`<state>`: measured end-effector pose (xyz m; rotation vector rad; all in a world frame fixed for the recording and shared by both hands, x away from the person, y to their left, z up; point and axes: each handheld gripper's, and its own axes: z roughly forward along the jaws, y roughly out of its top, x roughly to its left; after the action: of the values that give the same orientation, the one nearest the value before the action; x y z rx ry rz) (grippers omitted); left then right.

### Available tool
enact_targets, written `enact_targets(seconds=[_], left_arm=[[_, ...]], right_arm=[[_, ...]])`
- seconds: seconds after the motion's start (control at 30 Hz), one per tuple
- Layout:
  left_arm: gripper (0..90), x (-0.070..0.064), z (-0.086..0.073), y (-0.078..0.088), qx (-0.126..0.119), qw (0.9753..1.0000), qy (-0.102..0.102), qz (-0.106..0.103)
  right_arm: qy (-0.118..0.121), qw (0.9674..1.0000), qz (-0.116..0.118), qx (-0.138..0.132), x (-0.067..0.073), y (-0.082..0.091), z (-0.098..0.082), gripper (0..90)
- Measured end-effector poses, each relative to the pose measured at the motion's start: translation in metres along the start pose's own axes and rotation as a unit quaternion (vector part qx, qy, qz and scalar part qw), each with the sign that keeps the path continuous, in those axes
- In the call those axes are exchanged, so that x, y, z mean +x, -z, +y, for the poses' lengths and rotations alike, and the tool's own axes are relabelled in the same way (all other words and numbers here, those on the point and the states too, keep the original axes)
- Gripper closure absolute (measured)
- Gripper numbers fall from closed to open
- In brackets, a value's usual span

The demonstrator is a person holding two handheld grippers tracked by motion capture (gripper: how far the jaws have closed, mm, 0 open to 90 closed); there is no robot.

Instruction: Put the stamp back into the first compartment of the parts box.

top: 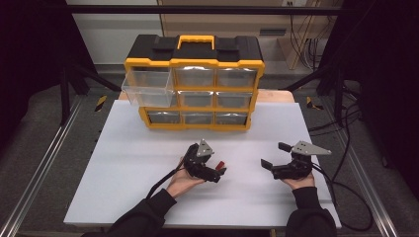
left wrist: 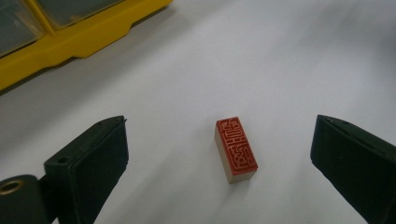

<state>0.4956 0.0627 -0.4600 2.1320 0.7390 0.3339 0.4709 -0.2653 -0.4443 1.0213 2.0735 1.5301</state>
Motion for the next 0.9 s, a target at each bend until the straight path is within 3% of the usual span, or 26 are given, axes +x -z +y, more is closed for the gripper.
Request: enact_targets(seconds=[0.43,0.9], left_arm=[[18.1,-0.005,-0.005,-0.008,0.02,0.9997,0.007,-0.006],[42.8,-0.007,-0.007,-0.012,0.026,0.9992,0.018,-0.025]], right_arm=[[0.001,1.0,0.0,-0.002,-0.001,0.0,0.0,0.3],[0.001,1.0,0.001,-0.003,0.0,0.0,0.0,0.3]])
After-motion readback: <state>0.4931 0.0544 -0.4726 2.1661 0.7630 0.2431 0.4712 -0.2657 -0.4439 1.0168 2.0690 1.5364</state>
